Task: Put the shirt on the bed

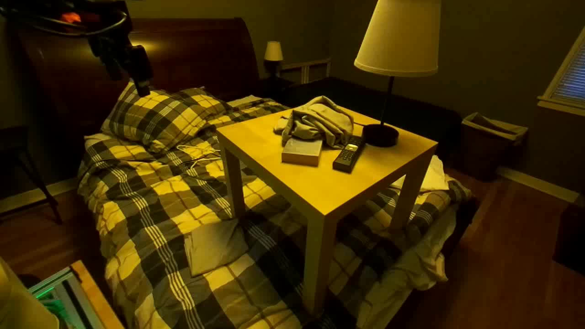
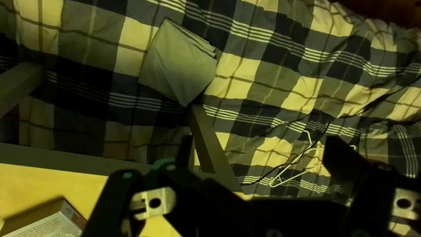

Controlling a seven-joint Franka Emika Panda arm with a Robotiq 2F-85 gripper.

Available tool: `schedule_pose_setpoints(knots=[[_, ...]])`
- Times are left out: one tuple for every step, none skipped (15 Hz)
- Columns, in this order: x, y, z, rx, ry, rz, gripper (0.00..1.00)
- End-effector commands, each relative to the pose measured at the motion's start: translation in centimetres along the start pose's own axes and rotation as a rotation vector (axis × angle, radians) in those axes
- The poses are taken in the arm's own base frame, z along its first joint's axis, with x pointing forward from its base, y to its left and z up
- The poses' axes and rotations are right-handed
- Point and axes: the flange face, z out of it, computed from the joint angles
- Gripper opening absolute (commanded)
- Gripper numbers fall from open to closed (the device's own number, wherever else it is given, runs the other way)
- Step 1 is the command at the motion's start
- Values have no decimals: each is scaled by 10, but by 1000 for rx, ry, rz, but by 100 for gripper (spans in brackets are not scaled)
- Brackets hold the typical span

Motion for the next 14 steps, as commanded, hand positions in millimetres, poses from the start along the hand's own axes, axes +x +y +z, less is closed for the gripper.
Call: schedule_pose_setpoints(knots=[[0,0,-1,0,-1,0,100],[0,0,-1,0,-1,0,100],[0,0,-1,0,-1,0,100],[0,0,-1,0,-1,0,100],[0,0,-1,0,-1,0,100],[0,0,-1,0,-1,0,100],[0,0,-1,0,-1,0,100],[0,0,-1,0,-1,0,100],[0,0,-1,0,-1,0,100],[0,0,-1,0,-1,0,100],[0,0,-1,0,-1,0,100],[0,0,-1,0,-1,0,100],[0,0,-1,0,-1,0,100],[5,4,0,-7,22,16,100]])
